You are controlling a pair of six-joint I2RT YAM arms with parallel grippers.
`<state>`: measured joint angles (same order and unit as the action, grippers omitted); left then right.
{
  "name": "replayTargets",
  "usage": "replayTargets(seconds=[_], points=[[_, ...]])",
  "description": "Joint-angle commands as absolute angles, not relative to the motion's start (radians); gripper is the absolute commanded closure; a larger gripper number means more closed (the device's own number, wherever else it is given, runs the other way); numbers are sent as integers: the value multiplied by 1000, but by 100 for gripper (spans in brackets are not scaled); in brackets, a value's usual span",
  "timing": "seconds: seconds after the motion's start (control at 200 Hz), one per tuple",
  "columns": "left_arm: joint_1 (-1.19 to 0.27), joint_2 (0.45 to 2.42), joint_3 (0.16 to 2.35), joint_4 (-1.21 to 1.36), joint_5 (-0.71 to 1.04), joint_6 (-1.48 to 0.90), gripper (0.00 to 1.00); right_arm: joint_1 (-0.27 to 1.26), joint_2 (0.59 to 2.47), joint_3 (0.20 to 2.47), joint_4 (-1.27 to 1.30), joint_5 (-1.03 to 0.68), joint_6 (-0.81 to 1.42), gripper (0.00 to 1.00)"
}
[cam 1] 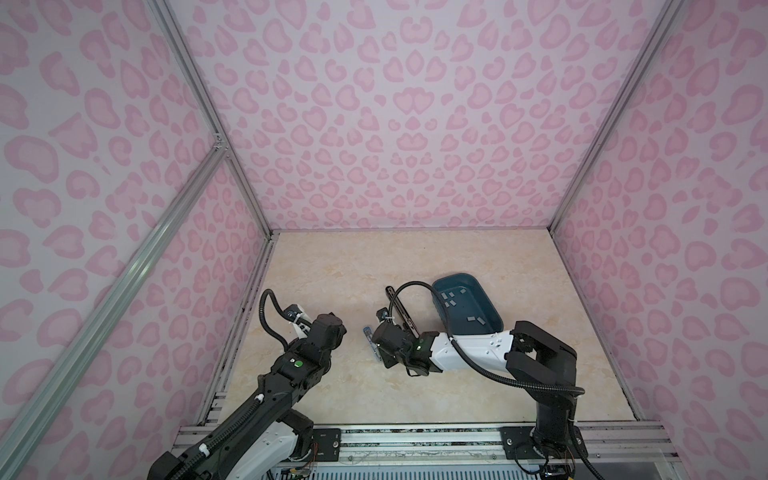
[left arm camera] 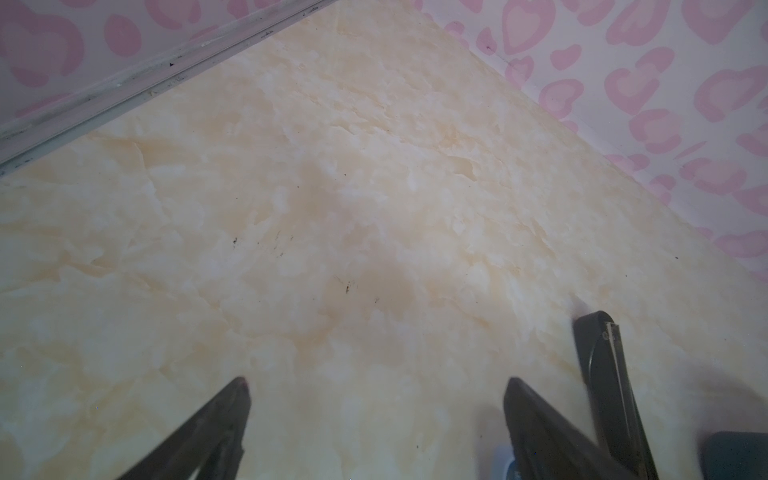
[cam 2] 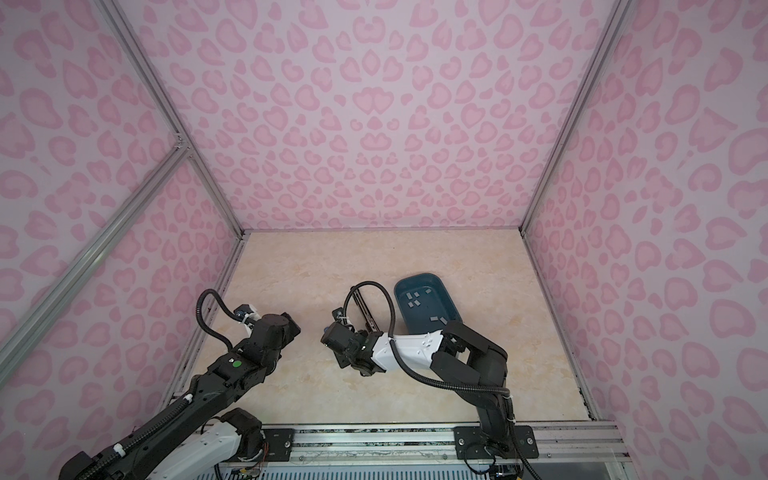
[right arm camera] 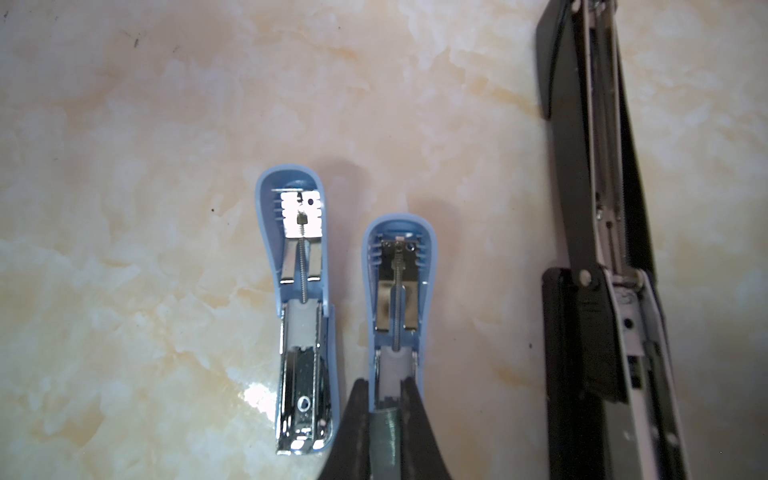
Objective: Load the staples into the stapler
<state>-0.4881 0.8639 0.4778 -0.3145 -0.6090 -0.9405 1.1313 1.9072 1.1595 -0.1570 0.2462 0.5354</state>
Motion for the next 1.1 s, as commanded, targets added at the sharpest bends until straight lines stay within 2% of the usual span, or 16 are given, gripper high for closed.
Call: replayTargets(seconds=[0.0, 1.095], points=[[-486, 867, 479, -294, -616, -939, 4, 1133, 1911, 1160, -166, 268, 537, 89], [-486, 882, 481, -290, -610, -937, 4, 1134, 1929, 1162, -173, 253, 543, 90]])
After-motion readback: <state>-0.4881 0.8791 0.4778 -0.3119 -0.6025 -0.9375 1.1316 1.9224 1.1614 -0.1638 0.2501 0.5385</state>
